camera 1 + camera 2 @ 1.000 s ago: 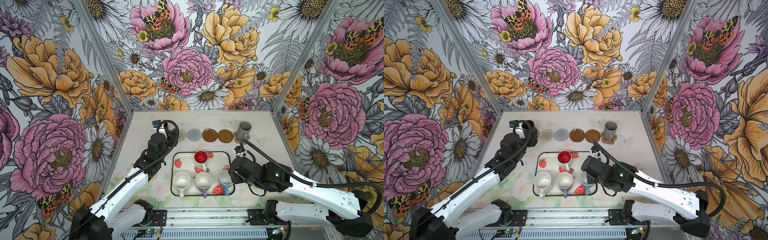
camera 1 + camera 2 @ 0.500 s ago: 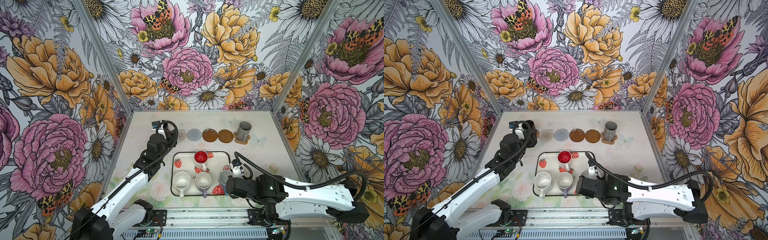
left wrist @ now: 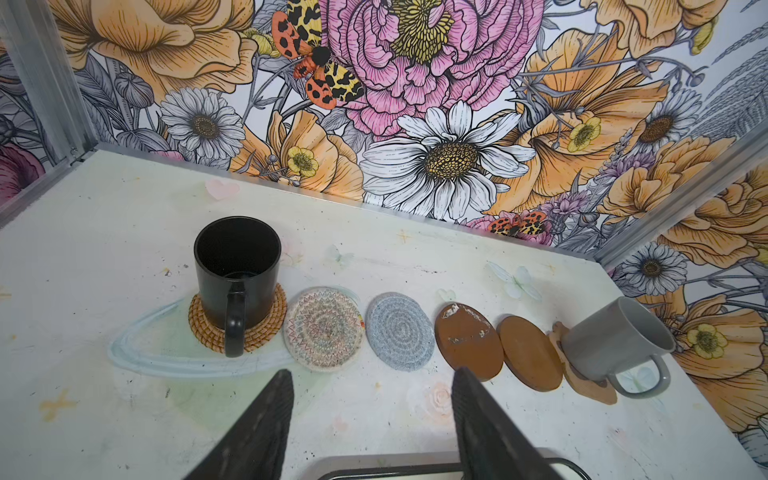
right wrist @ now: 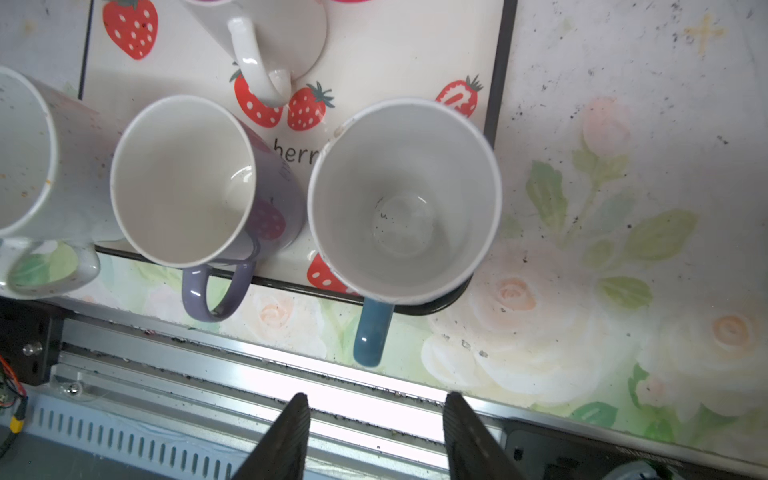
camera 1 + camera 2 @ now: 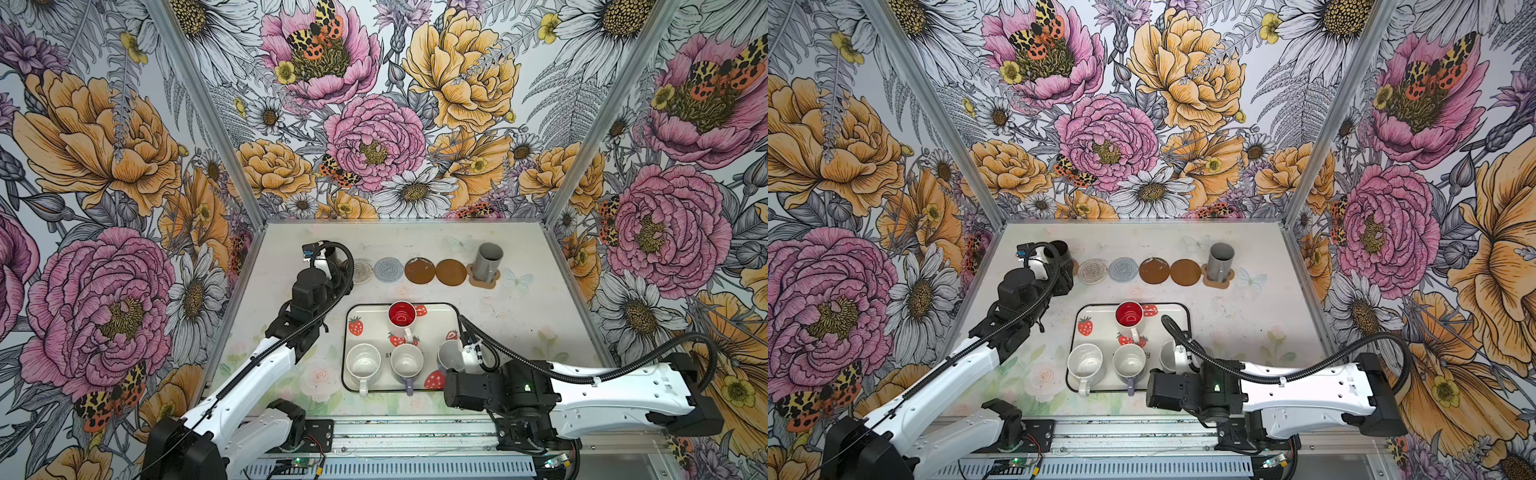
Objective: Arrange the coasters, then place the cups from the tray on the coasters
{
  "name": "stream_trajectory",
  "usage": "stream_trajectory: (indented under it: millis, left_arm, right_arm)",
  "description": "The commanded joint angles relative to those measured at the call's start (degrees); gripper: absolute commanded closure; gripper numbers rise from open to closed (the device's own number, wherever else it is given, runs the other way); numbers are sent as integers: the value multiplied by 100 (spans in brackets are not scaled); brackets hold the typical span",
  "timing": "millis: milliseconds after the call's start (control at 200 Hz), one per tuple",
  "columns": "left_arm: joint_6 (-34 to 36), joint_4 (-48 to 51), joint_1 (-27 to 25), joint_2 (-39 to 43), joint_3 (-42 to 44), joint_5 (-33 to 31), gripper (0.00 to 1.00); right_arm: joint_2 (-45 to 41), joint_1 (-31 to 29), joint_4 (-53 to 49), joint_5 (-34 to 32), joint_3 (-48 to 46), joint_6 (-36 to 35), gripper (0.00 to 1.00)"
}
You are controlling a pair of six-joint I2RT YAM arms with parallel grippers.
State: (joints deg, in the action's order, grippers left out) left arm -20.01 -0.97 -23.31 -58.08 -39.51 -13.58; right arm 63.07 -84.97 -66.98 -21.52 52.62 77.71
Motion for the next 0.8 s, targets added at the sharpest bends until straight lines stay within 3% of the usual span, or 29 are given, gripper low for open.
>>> stream_trajectory:
  millis: [0, 796]
  left_arm:
    - [-93, -206, 84, -9, 92, 289, 38]
    - [-91, -176, 90, -37, 75, 338, 38]
  right_arm:
    - [94, -64, 109, 52, -53, 218, 44]
    - [32, 511, 1332, 270, -838, -57, 48]
